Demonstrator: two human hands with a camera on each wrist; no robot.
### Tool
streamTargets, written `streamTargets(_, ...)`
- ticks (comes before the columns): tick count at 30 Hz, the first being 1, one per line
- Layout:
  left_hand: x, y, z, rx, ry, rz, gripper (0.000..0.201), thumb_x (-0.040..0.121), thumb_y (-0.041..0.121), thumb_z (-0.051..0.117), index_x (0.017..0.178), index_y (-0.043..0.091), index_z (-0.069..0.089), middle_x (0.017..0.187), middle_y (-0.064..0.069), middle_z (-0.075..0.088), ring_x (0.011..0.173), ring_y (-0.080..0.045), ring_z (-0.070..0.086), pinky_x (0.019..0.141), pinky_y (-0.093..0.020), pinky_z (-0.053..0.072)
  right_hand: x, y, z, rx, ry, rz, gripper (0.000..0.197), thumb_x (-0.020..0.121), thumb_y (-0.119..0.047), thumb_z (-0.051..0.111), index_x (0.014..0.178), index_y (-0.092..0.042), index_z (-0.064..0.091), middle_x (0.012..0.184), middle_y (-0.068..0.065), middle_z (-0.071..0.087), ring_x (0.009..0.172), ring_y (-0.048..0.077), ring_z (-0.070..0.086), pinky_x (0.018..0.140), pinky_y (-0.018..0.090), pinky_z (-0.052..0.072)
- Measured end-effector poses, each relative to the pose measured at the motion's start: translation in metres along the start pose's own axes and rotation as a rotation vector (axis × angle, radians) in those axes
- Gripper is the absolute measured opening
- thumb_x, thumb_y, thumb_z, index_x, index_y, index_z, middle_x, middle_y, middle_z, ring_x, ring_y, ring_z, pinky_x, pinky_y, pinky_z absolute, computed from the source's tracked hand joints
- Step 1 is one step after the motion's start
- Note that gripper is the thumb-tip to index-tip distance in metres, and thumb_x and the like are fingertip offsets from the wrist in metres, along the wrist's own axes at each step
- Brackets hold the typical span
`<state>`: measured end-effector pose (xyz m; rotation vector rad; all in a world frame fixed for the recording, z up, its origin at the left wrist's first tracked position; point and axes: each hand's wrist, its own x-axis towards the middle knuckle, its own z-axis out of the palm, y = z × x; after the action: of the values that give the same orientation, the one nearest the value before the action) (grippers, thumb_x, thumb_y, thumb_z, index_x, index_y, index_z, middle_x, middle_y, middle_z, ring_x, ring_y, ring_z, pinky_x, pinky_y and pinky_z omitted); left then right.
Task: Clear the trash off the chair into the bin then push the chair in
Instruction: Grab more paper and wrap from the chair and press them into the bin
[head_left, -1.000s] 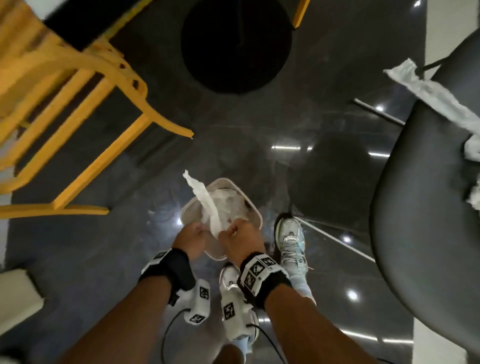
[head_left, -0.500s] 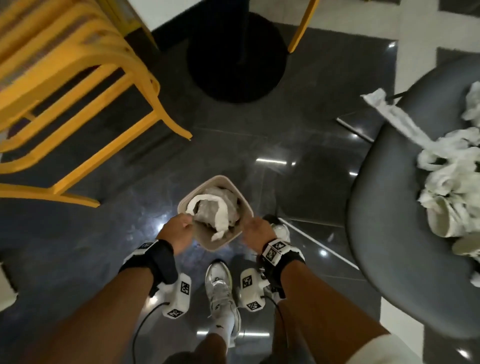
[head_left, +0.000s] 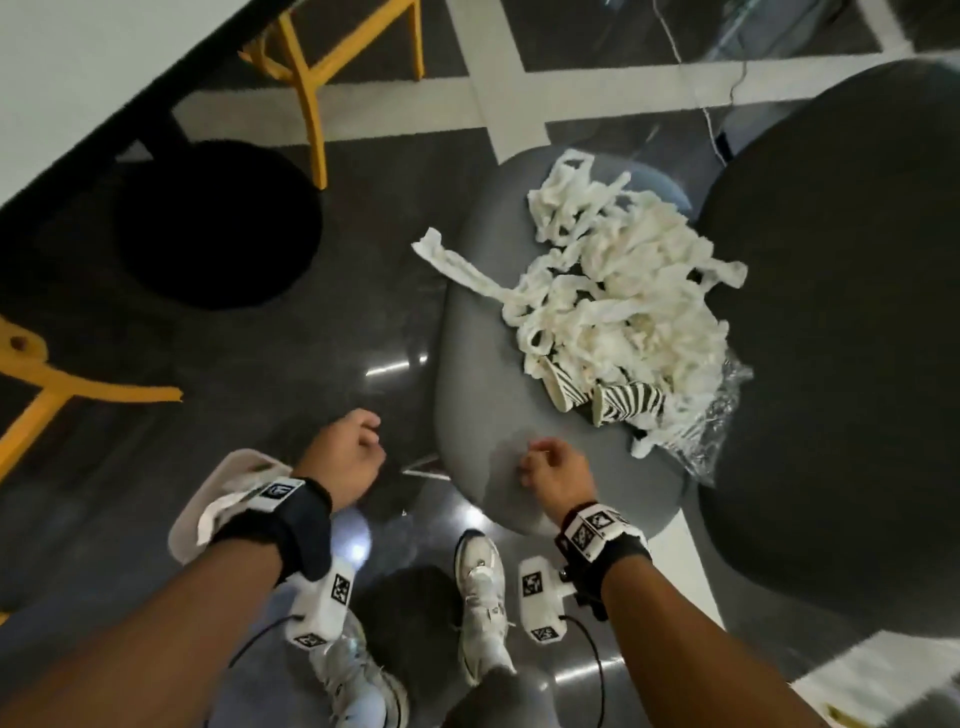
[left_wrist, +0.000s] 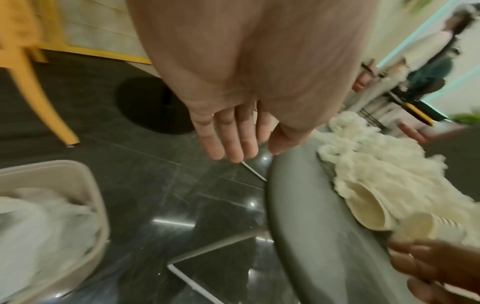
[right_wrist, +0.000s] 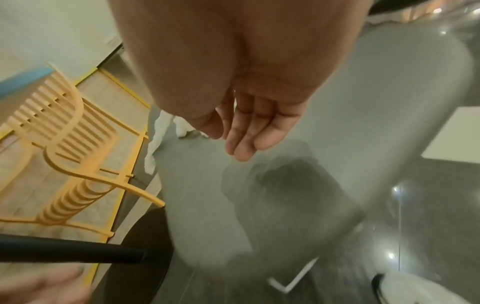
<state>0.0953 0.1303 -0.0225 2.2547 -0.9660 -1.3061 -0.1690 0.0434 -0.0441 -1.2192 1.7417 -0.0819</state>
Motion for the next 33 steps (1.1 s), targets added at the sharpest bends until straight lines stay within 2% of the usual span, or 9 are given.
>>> streamTargets(5, 0.052, 0.082, 0.073, 0.132, 0.005, 0.236, 0.063, 0.078, 0.018, 0.066, 0.137, 0.016, 0.046, 0.131, -0.008, 0.051, 0.121, -0.029, 0.053, 0.106, -0.041, 0.043, 0.012, -0.002, -0.076, -0.219, 0.100, -0.179, 0.021, 0.091, -0.018, 0.062, 0.112, -0.017, 0.064, 0.099, 0.002, 0.069, 0.088, 0.021, 0.066, 0.087, 0.041, 0.056)
streamTargets(9, 0.090, 0.148, 0.098, 0.332, 0.167, 0.322, 0.086, 0.070, 0.037, 0.070, 0.146, 0.025, 0.030, 0.147, -0.002, 0.030, 0.134, -0.030, 0.035, 0.111, -0.045, 0.035, 0.027, -0.005, -0.116, -0.473, 0.224, -0.424, 0.039, 0.085, -0.014, 0.068, 0.123, -0.019, 0.059, 0.118, 0.004, 0.053, 0.105, 0.016, 0.050, 0.092, 0.025, 0.044)
streamTargets(13, 0.124, 0.180, 0.103, 0.498, 0.148, 0.250, 0.116, 0.059, 0.054, 0.076, 0.152, 0.038, 0.007, 0.163, 0.003, 0.001, 0.150, -0.029, 0.005, 0.118, -0.054, 0.017, 0.047, -0.013, -0.137, -0.752, 0.208, -0.487, 0.072, 0.078, -0.015, 0.071, 0.144, -0.018, 0.043, 0.143, 0.010, 0.043, 0.127, 0.031, 0.040, 0.105, 0.043, 0.041)
streamTargets(16, 0.140, 0.187, 0.111, 0.563, 0.073, 0.209, 0.119, 0.058, 0.053, 0.077, 0.151, 0.047, 0.002, 0.164, 0.006, -0.011, 0.152, -0.029, -0.007, 0.119, -0.055, 0.007, 0.062, -0.016, -0.138, -0.875, 0.086, -0.478, 0.065, 0.084, -0.021, 0.065, 0.144, -0.023, 0.040, 0.143, 0.006, 0.048, 0.130, 0.032, 0.038, 0.105, 0.045, 0.035)
streamTargets(20, 0.152, 0.181, 0.122, 0.494, -0.026, 0.182, 0.072, 0.070, 0.044, 0.074, 0.136, 0.032, 0.047, 0.153, -0.004, 0.032, 0.145, -0.029, 0.026, 0.115, -0.045, 0.027, 0.071, -0.016, -0.139, -0.969, 0.064, -0.527, 0.041, 0.085, -0.030, 0.061, 0.126, -0.028, 0.056, 0.125, 0.000, 0.060, 0.116, 0.029, 0.047, 0.098, 0.045, 0.034)
streamTargets(23, 0.145, 0.180, 0.128, 0.273, 0.044, 0.241, 0.014, 0.079, 0.021, 0.065, 0.088, 0.020, 0.055, 0.106, -0.009, 0.063, 0.103, -0.029, 0.058, 0.082, -0.032, 0.044, 0.070, -0.020, -0.139, -0.890, -0.028, -0.533, 0.035, 0.085, -0.037, 0.061, 0.119, -0.029, 0.057, 0.117, -0.003, 0.061, 0.112, 0.026, 0.053, 0.100, 0.045, 0.033)
streamTargets(27, 0.115, 0.176, 0.131, 0.058, 0.081, 0.203, 0.010, 0.082, 0.015, 0.056, 0.084, 0.020, 0.049, 0.079, 0.002, 0.056, 0.077, -0.025, 0.054, 0.062, -0.026, 0.035, 0.062, -0.032, -0.135, -0.769, -0.225, -0.508, 0.035, 0.083, -0.038, 0.063, 0.115, -0.030, 0.053, 0.113, -0.004, 0.061, 0.105, 0.024, 0.060, 0.100, 0.041, 0.041)
streamTargets(31, 0.089, 0.163, 0.116, -0.111, 0.141, 0.058, 0.027, 0.086, 0.012, 0.042, 0.107, 0.013, 0.059, 0.098, -0.003, 0.063, 0.090, -0.027, 0.057, 0.077, -0.032, 0.043, 0.056, -0.039, -0.123, -0.669, -0.334, -0.498, 0.055, 0.080, -0.035, 0.066, 0.128, -0.036, 0.041, 0.123, -0.005, 0.061, 0.108, 0.025, 0.062, 0.092, 0.038, 0.052)
streamTargets(33, 0.078, 0.153, 0.102, -0.224, 0.165, 0.019, 0.031, 0.077, 0.019, 0.040, 0.091, 0.013, 0.067, 0.087, -0.009, 0.070, 0.084, -0.031, 0.062, 0.076, -0.037, 0.048, 0.052, -0.044, -0.117, -0.679, -0.378, -0.510, 0.068, 0.080, -0.033, 0.067, 0.140, -0.038, 0.035, 0.131, -0.003, 0.060, 0.117, 0.023, 0.060, 0.098, 0.036, 0.050)
